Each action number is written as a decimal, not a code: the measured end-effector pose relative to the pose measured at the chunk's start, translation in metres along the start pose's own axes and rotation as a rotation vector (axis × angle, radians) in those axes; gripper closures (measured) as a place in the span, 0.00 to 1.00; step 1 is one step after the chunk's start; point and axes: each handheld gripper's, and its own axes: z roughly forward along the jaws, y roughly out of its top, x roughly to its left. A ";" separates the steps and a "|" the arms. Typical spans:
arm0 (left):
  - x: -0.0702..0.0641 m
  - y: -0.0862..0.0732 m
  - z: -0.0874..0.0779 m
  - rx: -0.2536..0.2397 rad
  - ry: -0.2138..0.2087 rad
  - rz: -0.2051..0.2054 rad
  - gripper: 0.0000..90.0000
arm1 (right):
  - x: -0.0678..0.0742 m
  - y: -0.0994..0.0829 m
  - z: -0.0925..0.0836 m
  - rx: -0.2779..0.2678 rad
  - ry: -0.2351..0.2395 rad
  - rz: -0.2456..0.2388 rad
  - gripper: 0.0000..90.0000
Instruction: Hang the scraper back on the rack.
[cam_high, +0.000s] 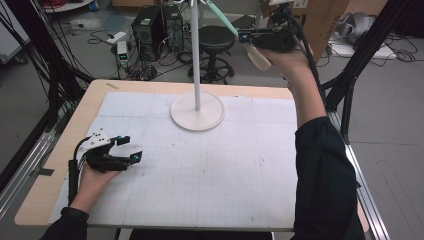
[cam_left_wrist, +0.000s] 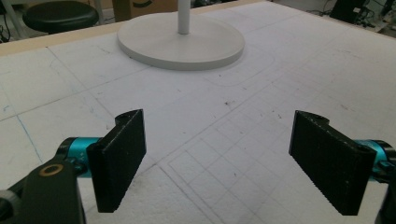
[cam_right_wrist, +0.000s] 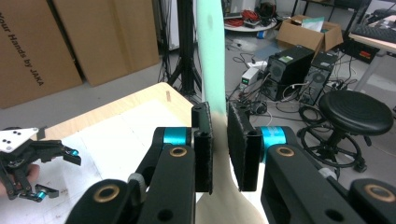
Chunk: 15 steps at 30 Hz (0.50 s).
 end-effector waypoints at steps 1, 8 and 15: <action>0.000 0.000 0.000 0.000 -0.001 0.001 0.22 | 0.000 0.000 0.001 0.004 0.001 0.002 0.90; 0.000 0.000 0.000 0.001 -0.003 0.001 0.22 | 0.003 0.001 0.010 0.015 -0.013 0.003 0.90; 0.001 -0.001 -0.001 0.000 -0.003 0.003 0.22 | 0.005 -0.003 0.018 0.014 0.002 -0.008 0.79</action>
